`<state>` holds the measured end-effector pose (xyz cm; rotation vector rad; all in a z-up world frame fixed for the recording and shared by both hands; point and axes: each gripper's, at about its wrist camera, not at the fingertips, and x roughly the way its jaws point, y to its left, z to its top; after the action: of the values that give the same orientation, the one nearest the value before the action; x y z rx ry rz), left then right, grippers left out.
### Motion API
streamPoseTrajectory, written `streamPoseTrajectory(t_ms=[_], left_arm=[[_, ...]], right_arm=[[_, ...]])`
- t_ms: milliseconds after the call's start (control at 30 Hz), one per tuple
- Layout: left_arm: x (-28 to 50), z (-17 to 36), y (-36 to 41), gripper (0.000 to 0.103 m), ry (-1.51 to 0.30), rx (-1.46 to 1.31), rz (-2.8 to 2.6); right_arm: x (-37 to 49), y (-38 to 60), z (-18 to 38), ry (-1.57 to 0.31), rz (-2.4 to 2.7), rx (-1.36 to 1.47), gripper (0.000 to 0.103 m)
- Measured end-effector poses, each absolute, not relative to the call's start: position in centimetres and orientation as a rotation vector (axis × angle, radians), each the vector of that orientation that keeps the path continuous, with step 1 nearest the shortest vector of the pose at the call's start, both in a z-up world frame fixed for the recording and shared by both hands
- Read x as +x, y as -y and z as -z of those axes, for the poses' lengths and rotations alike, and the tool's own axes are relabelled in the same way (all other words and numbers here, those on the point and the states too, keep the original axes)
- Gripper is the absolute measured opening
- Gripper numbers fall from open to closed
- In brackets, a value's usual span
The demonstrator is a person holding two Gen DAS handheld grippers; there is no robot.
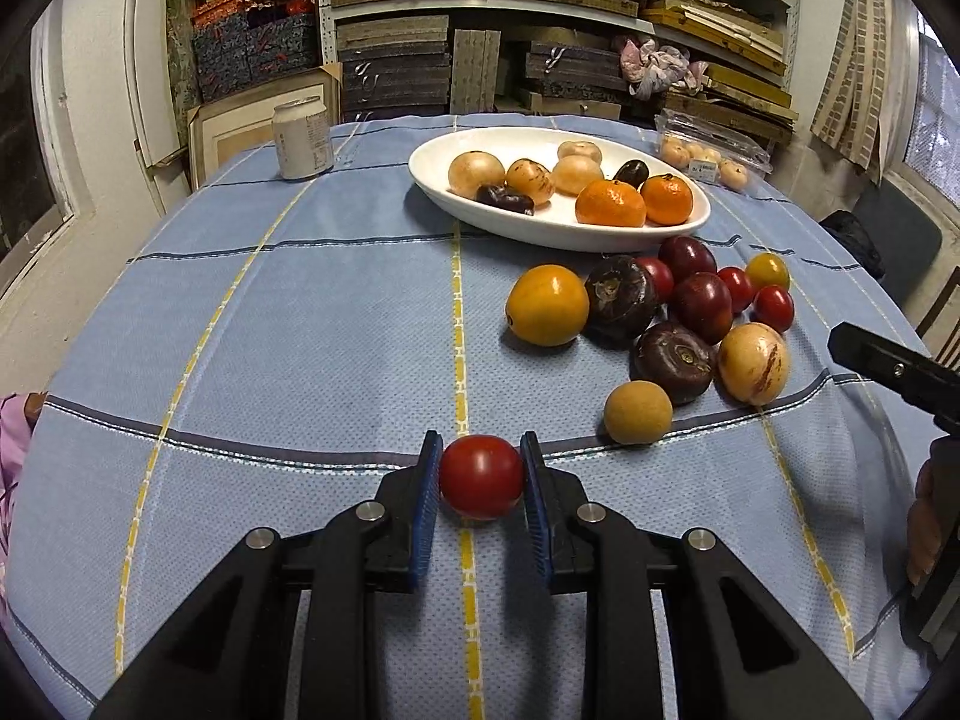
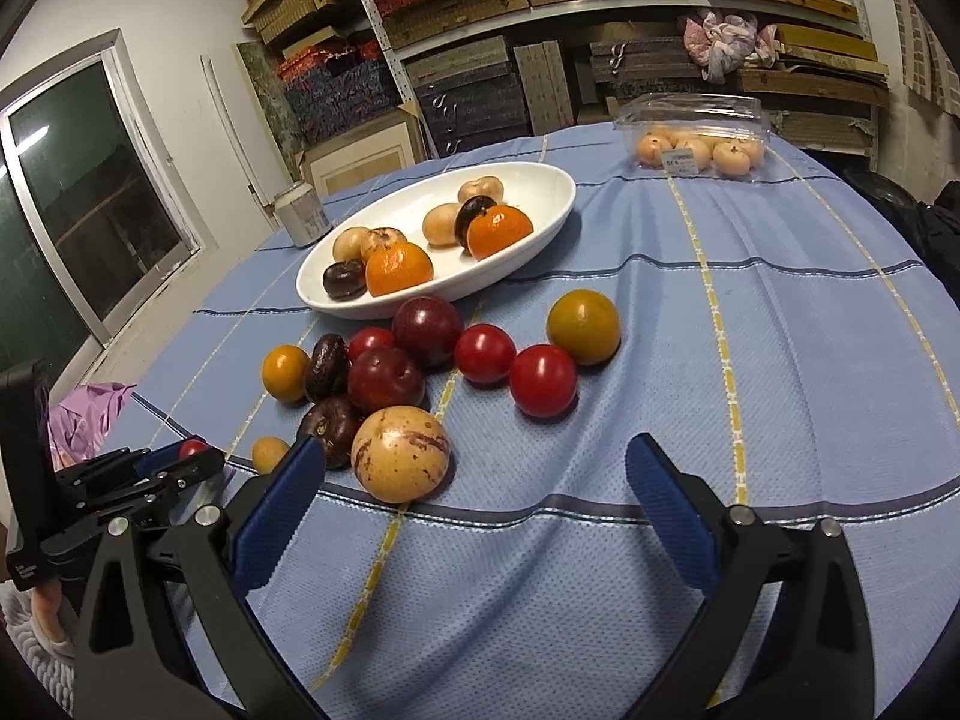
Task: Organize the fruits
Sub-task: 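Grasp a red tomato with the right tool while the left tool holds its tomato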
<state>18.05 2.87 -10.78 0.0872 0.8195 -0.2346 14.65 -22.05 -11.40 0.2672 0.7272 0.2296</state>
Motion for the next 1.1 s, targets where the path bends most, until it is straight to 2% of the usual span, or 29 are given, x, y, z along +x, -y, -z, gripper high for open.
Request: streamPoseTrajectory(t_ms=[833, 1000, 1033, 1067, 1100], left_arm=[[16.3, 10.5, -3.8, 0.026, -0.827, -0.03, 0.259], [16.4, 10.6, -3.9, 0.026, -0.835, -0.035, 0.266], [16.5, 10.6, -3.9, 0.026, -0.837, -0.035, 0.27], [16.5, 10.7, -3.9, 0.026, -0.839, -0.035, 0.273], [16.5, 10.8, -3.8, 0.026, -0.842, -0.032, 0.277]], right_arm=[[14.7, 20.5, 11.4, -0.749, -0.275, 0.19, 0.098], [14.6, 22.9, 10.3, -0.683, -0.135, 0.148, 0.098], [14.9, 23.5, 10.3, -0.688, -0.119, 0.166, 0.096], [15.0, 23.8, 10.3, -0.694, -0.115, 0.18, 0.082], [15.5, 24.1, 10.4, -0.709, -0.121, 0.199, 0.064]])
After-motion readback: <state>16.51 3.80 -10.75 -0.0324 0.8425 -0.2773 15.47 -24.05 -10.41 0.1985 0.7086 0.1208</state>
